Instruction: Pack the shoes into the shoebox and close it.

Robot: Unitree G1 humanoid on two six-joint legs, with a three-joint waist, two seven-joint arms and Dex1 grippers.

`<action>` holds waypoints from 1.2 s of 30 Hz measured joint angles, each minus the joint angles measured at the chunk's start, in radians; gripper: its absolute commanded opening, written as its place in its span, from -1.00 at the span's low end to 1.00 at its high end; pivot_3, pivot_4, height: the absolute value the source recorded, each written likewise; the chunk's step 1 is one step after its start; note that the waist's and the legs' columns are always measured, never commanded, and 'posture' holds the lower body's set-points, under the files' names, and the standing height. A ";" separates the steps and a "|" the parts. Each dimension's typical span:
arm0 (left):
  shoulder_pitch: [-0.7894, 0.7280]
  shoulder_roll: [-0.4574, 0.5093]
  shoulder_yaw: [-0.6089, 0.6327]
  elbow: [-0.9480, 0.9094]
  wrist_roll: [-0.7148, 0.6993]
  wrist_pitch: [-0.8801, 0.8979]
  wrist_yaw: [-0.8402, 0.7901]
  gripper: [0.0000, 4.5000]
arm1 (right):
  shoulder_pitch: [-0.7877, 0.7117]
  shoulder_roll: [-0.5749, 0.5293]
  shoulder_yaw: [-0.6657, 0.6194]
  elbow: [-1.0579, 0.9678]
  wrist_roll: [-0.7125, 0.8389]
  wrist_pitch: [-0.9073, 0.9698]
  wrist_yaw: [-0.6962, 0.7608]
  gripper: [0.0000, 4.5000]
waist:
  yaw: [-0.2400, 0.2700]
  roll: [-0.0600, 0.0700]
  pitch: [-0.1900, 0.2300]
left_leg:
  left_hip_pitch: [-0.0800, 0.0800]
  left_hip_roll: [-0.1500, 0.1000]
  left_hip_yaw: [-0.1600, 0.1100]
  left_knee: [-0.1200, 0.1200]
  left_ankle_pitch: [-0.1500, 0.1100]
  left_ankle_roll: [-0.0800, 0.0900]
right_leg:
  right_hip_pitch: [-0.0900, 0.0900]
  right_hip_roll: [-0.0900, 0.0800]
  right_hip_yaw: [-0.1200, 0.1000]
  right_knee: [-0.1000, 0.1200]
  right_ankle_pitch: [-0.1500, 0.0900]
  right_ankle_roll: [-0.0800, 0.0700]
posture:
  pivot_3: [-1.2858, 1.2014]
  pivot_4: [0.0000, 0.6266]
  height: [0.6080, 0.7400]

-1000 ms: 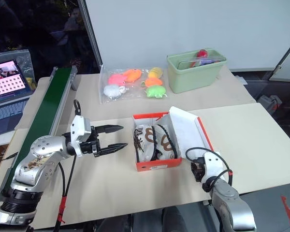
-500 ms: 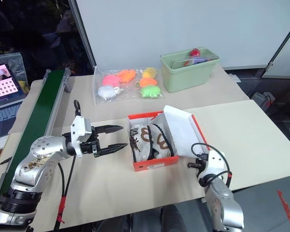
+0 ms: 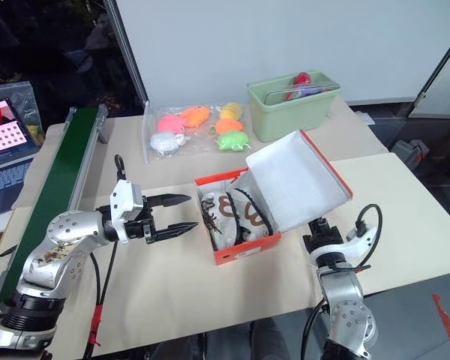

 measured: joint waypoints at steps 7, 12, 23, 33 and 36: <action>-0.002 0.000 0.000 0.000 0.002 0.000 0.003 0.40 | 0.013 -0.310 0.255 -0.186 -0.089 0.085 0.184 -1.00 | 0.004 0.000 0.000 | 0.000 -0.001 0.001 0.000 0.000 0.000 | 0.000 0.000 0.000 -0.001 0.000 0.000 | 0.03 -0.52 1.00; -0.002 0.001 0.002 -0.004 0.002 0.000 0.005 0.40 | -0.065 -0.658 0.502 -0.260 -0.290 0.195 0.300 -1.00 | 0.004 0.000 0.001 | -0.001 -0.001 0.003 0.001 0.000 0.000 | 0.000 -0.001 0.001 -0.002 -0.001 0.000 | 0.03 -0.52 1.00; -0.002 0.002 0.003 -0.006 0.002 0.001 0.006 0.40 | -0.373 -0.584 0.684 -0.098 -0.530 0.229 0.281 -1.00 | 0.008 -0.005 0.003 | -0.003 0.000 0.002 0.002 0.000 0.000 | -0.001 0.000 0.000 -0.003 0.000 -0.002 | 0.03 -0.52 1.00; -0.002 0.002 0.002 -0.008 0.003 0.002 0.011 0.40 | -0.476 -0.466 0.796 0.157 -0.730 0.145 0.322 -1.00 | 0.006 -0.005 0.003 | -0.004 -0.001 0.001 0.002 0.000 0.000 | -0.004 -0.001 -0.001 -0.001 0.004 -0.008 | 0.03 -0.52 1.00; 0.000 0.003 0.002 -0.011 0.003 0.003 0.019 0.40 | -0.485 -0.455 0.797 0.183 -0.756 0.126 0.348 -1.00 | 0.004 -0.005 0.003 | -0.003 -0.001 0.001 0.002 0.000 0.000 | -0.004 0.000 -0.001 -0.001 0.004 -0.008 | 0.03 -0.52 1.00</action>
